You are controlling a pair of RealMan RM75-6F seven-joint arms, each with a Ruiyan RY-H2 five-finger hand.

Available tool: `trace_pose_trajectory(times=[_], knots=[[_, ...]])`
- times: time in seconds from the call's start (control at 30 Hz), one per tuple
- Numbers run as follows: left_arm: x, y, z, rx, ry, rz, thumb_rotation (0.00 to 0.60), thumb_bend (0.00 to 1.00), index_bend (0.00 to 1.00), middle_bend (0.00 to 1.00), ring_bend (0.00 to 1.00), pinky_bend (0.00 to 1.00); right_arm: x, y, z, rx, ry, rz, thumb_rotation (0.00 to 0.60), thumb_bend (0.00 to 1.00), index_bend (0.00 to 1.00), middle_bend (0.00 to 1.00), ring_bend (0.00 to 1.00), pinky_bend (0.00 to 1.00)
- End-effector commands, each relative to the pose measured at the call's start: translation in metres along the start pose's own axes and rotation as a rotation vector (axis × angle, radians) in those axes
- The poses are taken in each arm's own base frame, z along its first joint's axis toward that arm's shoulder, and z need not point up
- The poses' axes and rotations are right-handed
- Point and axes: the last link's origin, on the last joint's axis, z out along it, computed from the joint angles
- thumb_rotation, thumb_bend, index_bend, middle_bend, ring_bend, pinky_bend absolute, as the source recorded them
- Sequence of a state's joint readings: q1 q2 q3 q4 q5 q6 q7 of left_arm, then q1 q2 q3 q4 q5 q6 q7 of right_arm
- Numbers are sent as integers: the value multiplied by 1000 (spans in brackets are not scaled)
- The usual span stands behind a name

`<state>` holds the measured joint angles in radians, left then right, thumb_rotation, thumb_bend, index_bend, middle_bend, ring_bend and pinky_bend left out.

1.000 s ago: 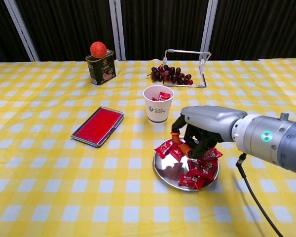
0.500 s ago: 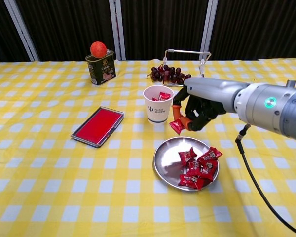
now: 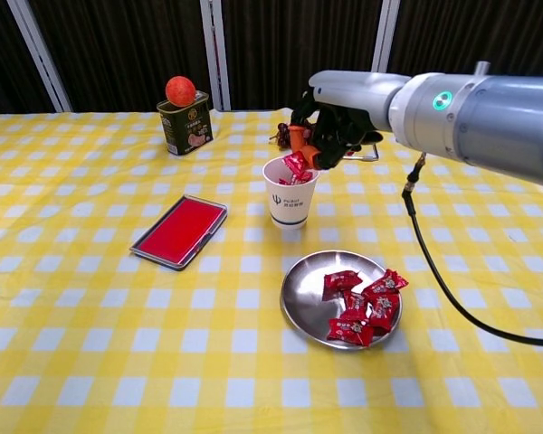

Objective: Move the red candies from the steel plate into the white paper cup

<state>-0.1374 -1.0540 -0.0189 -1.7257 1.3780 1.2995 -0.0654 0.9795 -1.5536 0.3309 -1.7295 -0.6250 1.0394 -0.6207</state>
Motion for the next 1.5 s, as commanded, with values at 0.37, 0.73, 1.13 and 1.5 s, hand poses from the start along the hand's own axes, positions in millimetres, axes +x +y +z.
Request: trace_pose_trajectory(times=[0.37, 0.73, 1.13, 1.5], knots=[[1, -1, 2, 9, -13, -13, 600, 39, 0, 0, 0, 0, -8, -15, 39, -6, -7, 0, 600, 613, 556, 804, 830, 923], [1, -2, 2, 13, -27, -21, 600, 39, 0, 0, 0, 0, -14, -2, 55, -45, -4, -9, 600, 613, 556, 804, 830, 923], [1, -1, 1, 11, -26, -19, 600, 39, 0, 0, 0, 0, -23, 14, 55, -71, -5, 2, 600, 618, 433, 804, 829, 923], [1, -1, 1, 8, -23, -18, 600, 39, 0, 0, 0, 0, -19, 15, 49, -56, 34, 1, 600, 527, 334, 804, 829, 923]])
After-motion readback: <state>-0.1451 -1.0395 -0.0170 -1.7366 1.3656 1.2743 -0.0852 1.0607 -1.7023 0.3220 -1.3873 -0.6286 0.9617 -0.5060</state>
